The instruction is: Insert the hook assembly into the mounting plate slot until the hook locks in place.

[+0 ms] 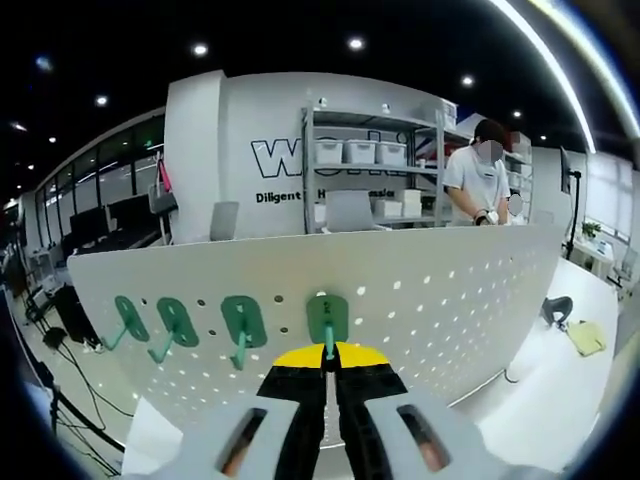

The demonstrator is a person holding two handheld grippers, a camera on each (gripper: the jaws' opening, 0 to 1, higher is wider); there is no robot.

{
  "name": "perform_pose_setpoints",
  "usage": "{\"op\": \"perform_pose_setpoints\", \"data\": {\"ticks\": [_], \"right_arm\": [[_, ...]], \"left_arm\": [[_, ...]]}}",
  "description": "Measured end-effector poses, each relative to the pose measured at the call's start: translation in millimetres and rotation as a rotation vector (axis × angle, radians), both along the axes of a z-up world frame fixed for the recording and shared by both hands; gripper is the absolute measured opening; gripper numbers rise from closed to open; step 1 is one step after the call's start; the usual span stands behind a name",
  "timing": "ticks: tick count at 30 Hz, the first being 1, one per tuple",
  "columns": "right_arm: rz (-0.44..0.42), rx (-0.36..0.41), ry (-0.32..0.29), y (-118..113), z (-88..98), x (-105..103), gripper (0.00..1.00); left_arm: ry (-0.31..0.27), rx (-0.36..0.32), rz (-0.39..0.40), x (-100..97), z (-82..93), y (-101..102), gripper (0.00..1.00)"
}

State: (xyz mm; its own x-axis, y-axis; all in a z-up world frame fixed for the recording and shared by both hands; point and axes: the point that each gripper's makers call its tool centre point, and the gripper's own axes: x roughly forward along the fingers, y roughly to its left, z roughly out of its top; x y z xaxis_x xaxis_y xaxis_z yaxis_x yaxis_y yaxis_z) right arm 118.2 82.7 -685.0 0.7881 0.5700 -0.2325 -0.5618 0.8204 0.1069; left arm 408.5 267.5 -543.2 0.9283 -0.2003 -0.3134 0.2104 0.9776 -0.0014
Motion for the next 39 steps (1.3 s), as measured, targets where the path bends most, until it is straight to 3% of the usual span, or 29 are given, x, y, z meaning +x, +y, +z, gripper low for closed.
{"op": "perform_pose_setpoints", "data": {"ticks": [9, 12, 13, 15, 19, 25, 39], "right_arm": [[0.007, -0.002, -0.003, 3, 1.6, 2, 0.56], [0.005, 0.0, -0.002, 2, 0.3, 1, 0.56], [0.006, 0.002, 0.0, 3, -0.5, 1, 0.56], [0.011, 0.001, 0.009, 4, -2.6, 0, 0.56], [0.008, 0.006, 0.001, 4, 0.3, 0, 0.56], [0.011, 0.001, 0.006, 3, -1.6, 1, 0.56], [0.013, -0.005, 0.017, 2, -4.9, -1, 0.55]], "left_arm": [[-0.013, -0.001, 0.014, -0.9, 4.9, 2, 0.02], [-0.009, -0.041, 0.012, -1.0, 7.1, 0, 0.02], [-0.013, 0.008, 0.009, -0.6, 6.2, 2, 0.02], [0.012, -0.005, 0.008, -0.5, 2.2, 1, 0.02], [0.006, -0.016, 0.015, 2.3, 3.1, 2, 0.02], [0.014, 0.066, 0.02, 2.0, 0.8, 0, 0.02], [-0.018, 0.061, 0.007, 12.0, 5.8, 2, 0.03]]}}
